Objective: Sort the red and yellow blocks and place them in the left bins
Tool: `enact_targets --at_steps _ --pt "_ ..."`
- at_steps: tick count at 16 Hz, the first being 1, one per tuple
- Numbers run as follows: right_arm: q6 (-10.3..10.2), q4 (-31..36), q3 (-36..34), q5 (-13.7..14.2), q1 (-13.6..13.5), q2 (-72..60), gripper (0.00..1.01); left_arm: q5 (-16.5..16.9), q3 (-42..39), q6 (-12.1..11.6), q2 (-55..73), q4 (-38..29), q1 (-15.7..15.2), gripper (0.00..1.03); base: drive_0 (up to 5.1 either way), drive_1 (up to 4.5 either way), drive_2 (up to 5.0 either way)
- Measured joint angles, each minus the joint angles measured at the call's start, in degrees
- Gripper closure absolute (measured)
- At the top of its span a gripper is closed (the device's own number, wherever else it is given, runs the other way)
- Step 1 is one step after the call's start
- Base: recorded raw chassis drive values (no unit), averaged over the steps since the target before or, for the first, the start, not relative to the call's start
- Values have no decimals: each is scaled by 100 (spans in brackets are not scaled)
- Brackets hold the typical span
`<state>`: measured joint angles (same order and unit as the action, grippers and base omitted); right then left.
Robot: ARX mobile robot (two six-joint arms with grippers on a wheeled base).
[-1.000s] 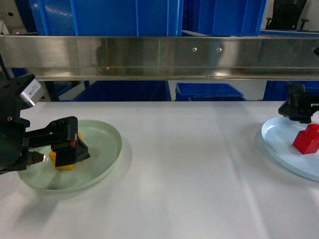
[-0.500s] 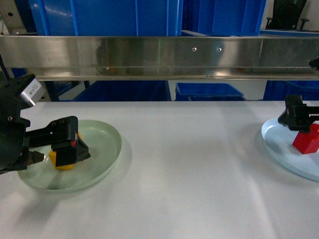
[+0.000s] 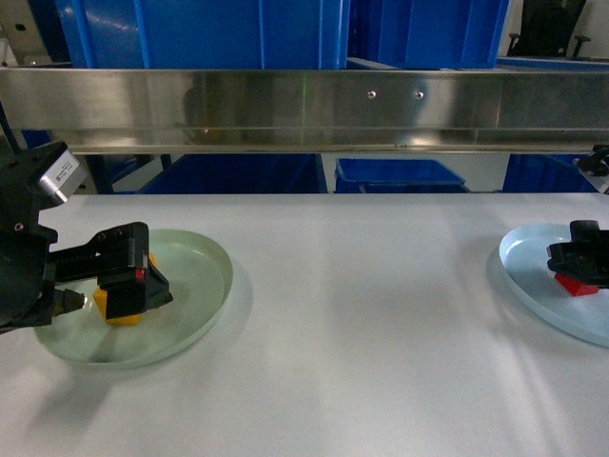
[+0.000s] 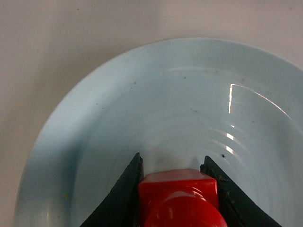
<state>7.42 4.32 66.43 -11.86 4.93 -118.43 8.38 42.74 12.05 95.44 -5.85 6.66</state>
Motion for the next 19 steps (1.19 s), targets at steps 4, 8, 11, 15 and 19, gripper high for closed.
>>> enact_targets --at_steps 4,8,11,15,19 --pt "-400 59 -350 -83 -87 1093 72 2 0 -2 0 0 0 5 0 0 0" --pt "-1012 11 -828 -111 -249 2734 72 0 0 -2 0 -2 0 5 0 0 0" --pt "-1392 -90 -1285 -17 -358 3331 72 2 0 -2 0 -2 0 5 0 0 0" --pt "-1517 -2 -1314 44 -498 3080 72 28 118 -195 162 7 17 5 0 0 0" --pt "-1668 101 -1377 63 -616 2959 72 -68 507 -1244 651 -181 -61 5 0 0 0"
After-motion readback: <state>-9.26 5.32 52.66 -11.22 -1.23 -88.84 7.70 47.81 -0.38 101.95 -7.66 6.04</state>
